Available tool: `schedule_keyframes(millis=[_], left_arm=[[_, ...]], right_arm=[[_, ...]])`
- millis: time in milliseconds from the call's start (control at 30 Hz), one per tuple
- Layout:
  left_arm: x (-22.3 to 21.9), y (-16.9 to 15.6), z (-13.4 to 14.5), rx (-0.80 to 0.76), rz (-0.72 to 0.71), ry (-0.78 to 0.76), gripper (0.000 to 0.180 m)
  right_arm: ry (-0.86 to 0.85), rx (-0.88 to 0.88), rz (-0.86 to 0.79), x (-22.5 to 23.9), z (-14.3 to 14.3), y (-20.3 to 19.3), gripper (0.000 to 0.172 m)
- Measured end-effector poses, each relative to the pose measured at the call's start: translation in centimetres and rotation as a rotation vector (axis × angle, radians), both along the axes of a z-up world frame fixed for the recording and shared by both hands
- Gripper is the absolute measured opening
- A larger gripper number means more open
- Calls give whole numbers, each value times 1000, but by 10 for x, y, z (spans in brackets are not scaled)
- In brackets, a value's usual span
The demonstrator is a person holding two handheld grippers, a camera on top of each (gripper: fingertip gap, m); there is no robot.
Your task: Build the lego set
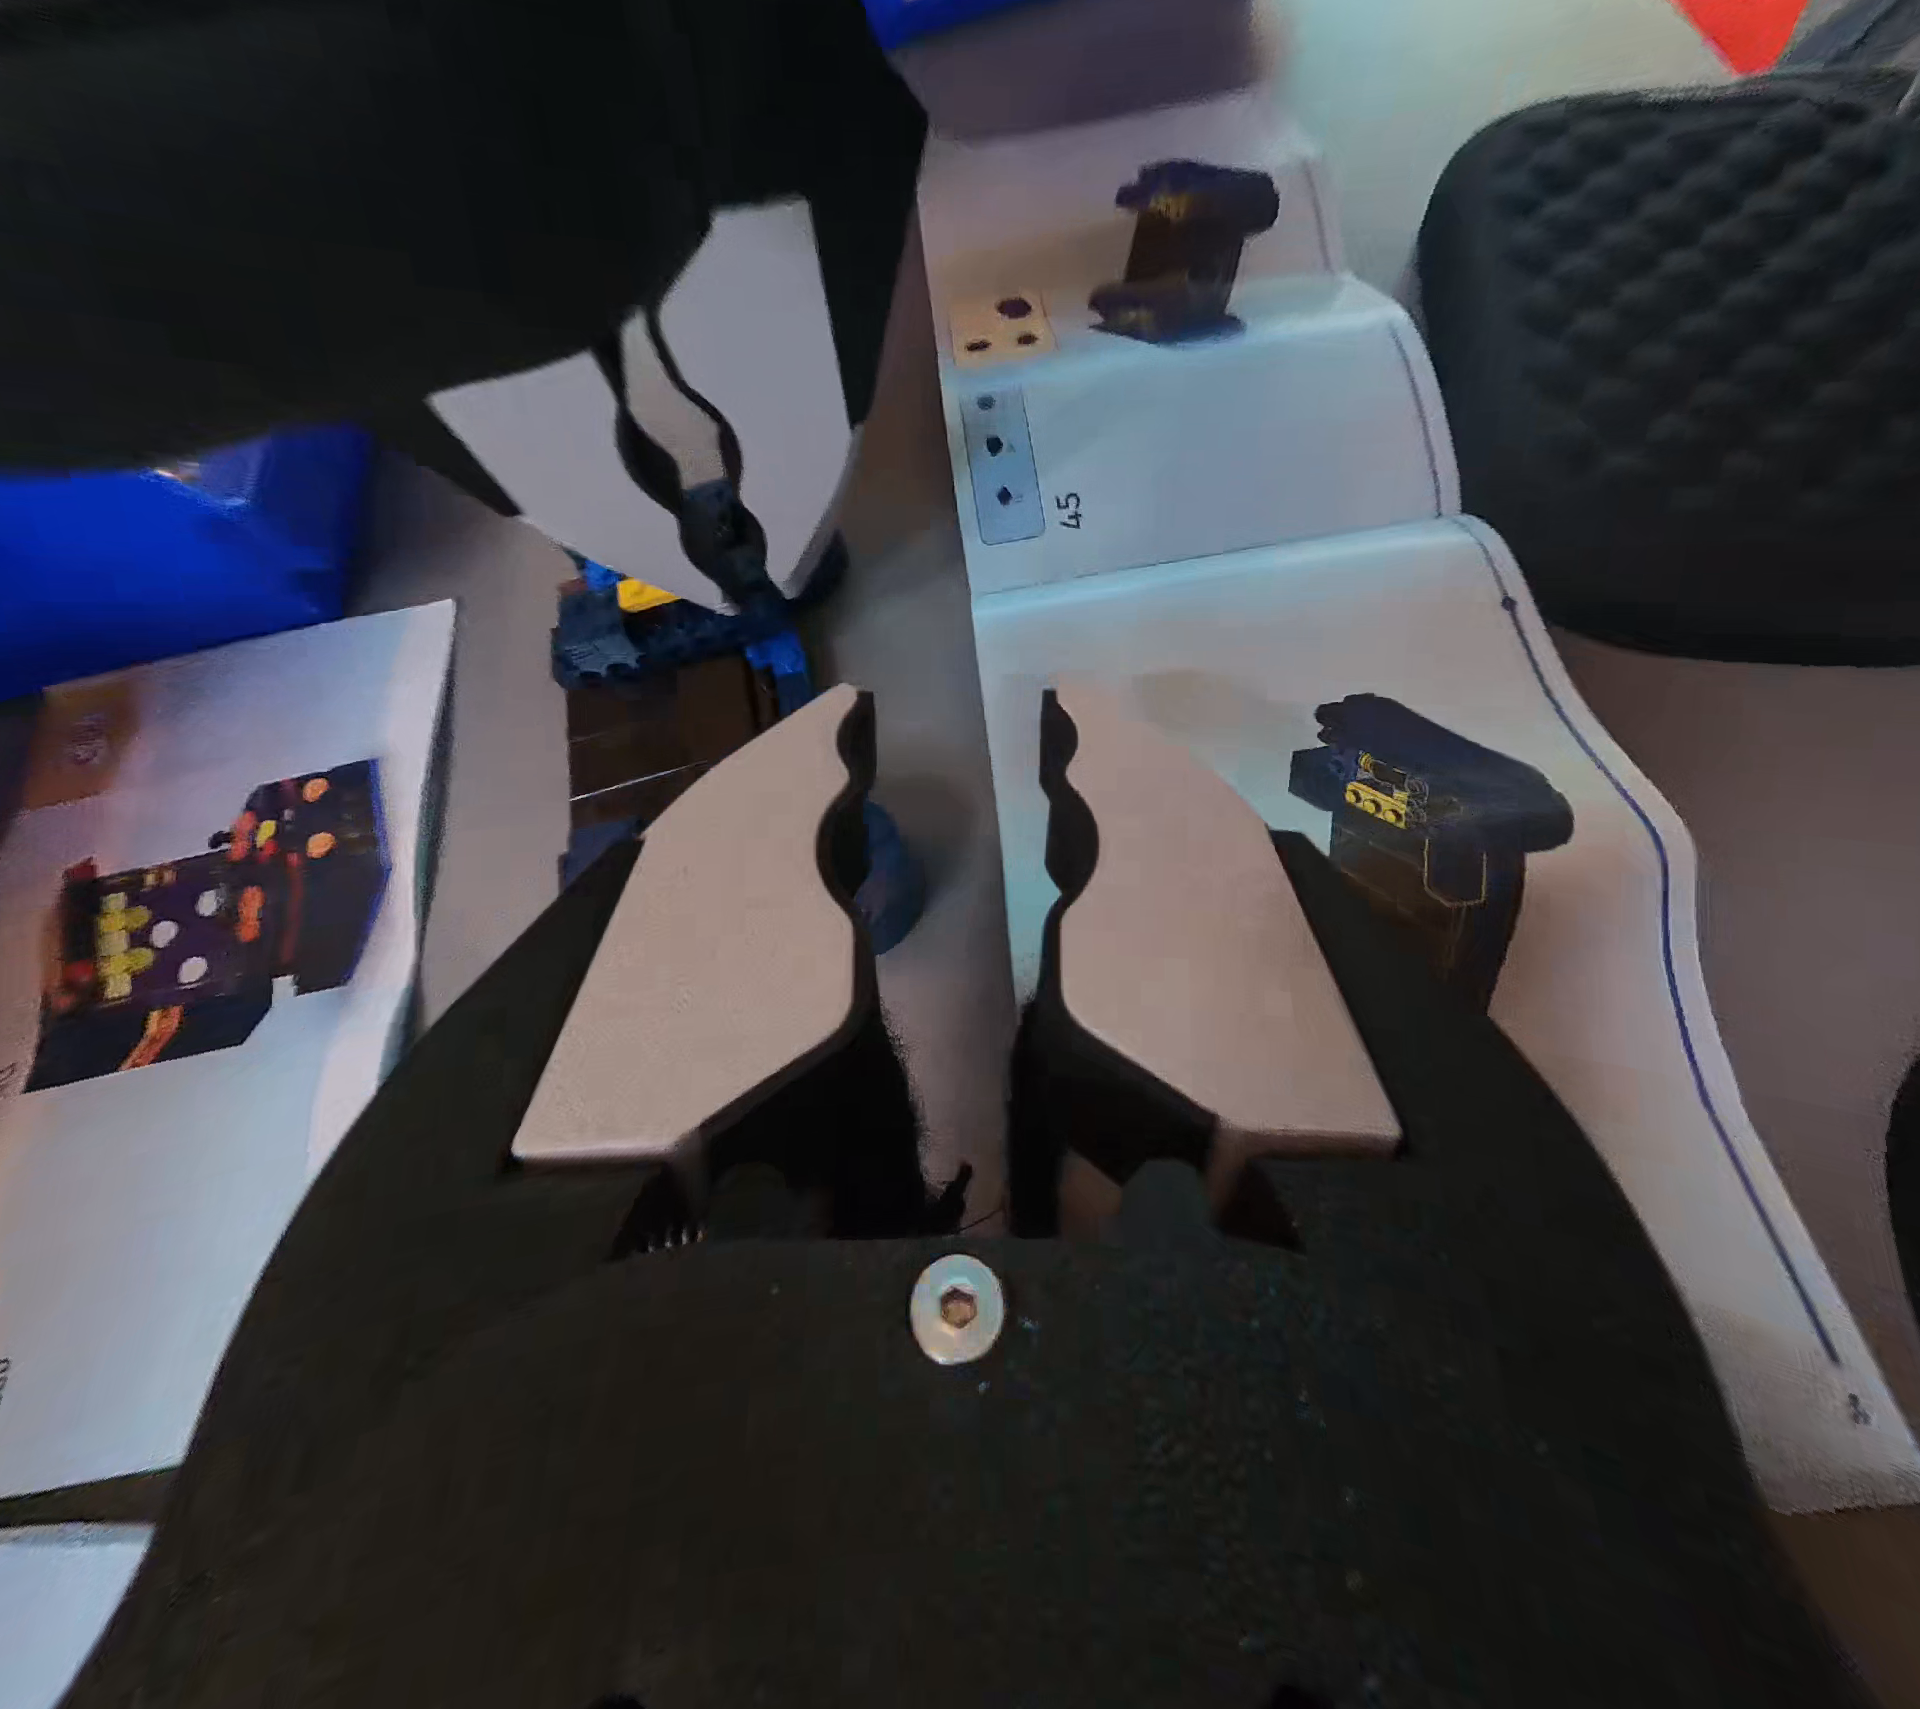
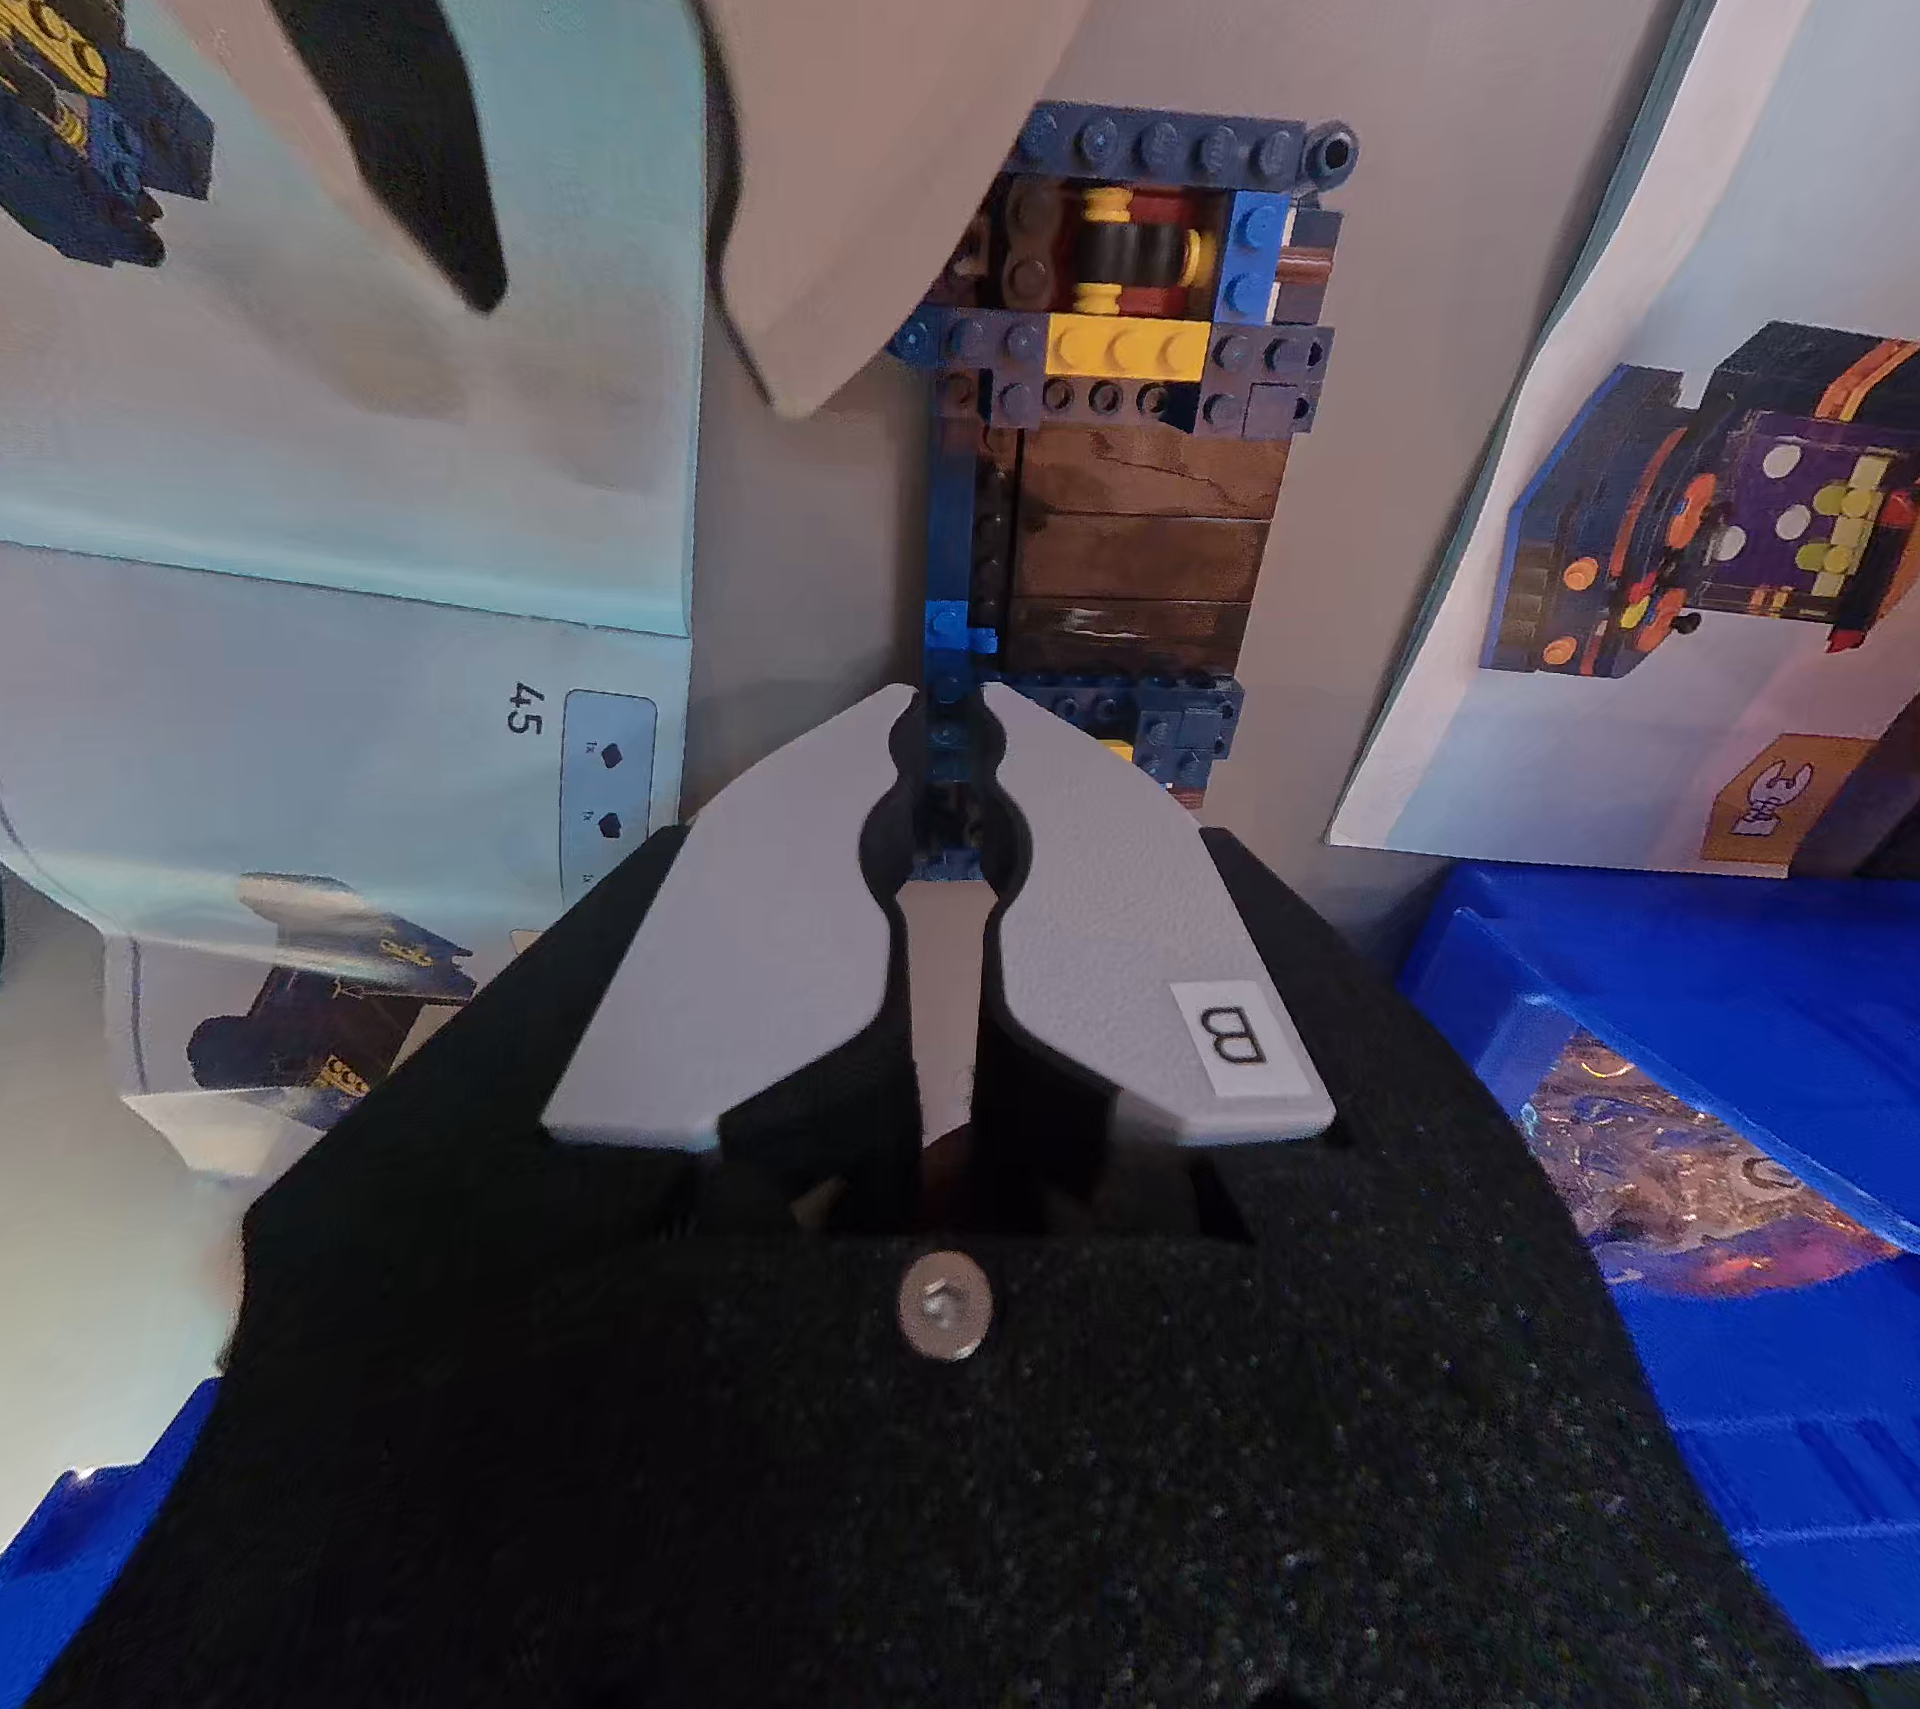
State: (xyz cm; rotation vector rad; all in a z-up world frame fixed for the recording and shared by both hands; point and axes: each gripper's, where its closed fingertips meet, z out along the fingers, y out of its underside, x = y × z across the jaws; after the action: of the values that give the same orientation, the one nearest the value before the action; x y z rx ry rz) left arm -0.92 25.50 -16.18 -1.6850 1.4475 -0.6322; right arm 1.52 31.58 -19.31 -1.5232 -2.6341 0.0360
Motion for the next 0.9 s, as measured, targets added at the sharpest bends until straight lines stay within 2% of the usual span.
schedule_keyframes(millis=[67,133,333,900], left_arm=[[9,1,-3,-11,12,28,32],[13,0,-7,-52,25,50,46],[9,8,-17,-86,85,93,51],[0,8,-10,-72,97,37,46]], right_arm=[[11,-22,-7,0,0,0,7],[24,-46,-12,0,0,0,7],[24,-66,11,0,0,0,7],[67,-8,8,0,0,1,7]])
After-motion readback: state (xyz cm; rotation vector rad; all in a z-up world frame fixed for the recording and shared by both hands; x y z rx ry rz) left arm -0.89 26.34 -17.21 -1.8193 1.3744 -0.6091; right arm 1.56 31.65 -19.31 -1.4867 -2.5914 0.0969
